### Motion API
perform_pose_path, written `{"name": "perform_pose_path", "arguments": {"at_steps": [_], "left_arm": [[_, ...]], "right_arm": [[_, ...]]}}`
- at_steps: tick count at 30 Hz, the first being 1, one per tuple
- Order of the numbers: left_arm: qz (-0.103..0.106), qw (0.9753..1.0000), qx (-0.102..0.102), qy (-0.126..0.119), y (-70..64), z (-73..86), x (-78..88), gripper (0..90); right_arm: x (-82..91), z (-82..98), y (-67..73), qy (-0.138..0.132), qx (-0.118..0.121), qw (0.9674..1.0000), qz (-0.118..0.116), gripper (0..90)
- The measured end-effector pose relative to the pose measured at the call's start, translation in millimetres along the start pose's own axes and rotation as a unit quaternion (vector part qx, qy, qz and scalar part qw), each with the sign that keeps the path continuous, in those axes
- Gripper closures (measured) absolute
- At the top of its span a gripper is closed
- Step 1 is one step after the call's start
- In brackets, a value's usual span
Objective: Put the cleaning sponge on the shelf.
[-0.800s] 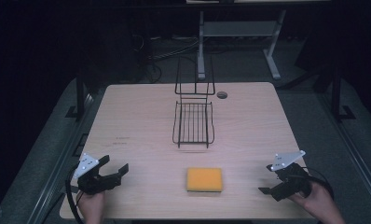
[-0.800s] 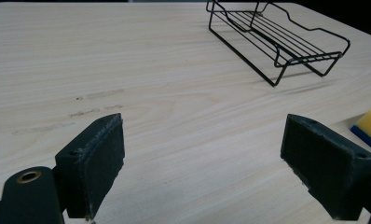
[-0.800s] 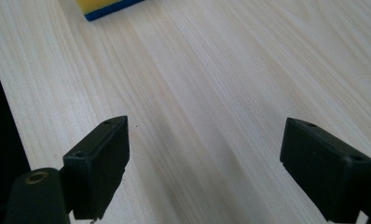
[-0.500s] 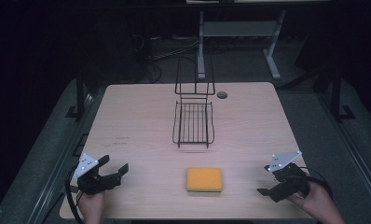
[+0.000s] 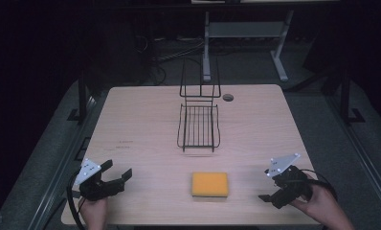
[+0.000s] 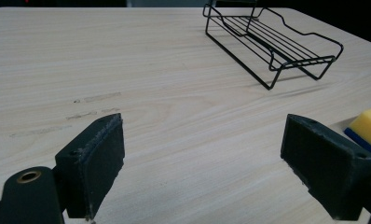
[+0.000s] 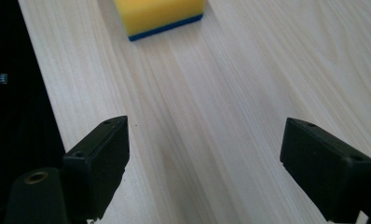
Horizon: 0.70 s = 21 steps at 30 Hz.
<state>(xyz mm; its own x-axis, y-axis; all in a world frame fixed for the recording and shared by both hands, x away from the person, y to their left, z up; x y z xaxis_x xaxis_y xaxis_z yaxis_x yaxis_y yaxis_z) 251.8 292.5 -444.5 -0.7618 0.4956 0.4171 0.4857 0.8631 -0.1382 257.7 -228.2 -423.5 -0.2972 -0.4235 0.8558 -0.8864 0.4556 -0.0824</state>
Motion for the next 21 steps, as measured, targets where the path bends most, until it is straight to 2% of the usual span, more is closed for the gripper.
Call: {"name": "perform_pose_path", "arguments": {"at_steps": [11,21], "left_arm": [[0.001,1.0,-0.005,0.002,-1.0,-0.3,-2.2,12.8],[0.002,1.0,-0.006,0.001,-1.0,-0.7,-1.4,12.8]], "right_arm": [[-12.2,-30.8,7.8,0.008,0.033,0.9991,-0.027,15.3],[-24.3,-62.2,14.1,0.022,0.072,0.996,-0.048,15.3]]}}
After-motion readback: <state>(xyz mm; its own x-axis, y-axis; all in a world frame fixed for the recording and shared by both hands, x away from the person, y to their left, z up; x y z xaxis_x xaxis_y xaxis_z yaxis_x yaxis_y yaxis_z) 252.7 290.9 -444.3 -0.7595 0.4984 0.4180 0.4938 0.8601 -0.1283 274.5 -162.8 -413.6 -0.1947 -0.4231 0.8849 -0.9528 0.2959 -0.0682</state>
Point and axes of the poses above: each handheld gripper's, and its own axes: x roughly backward along the jaws, z roughly out of its underside, y roughly to its left, the point moved 2 cm from there along -x, roughly forward along the jaws, and after that the axes turned 3 degrees about z, right-handed, at the moved point
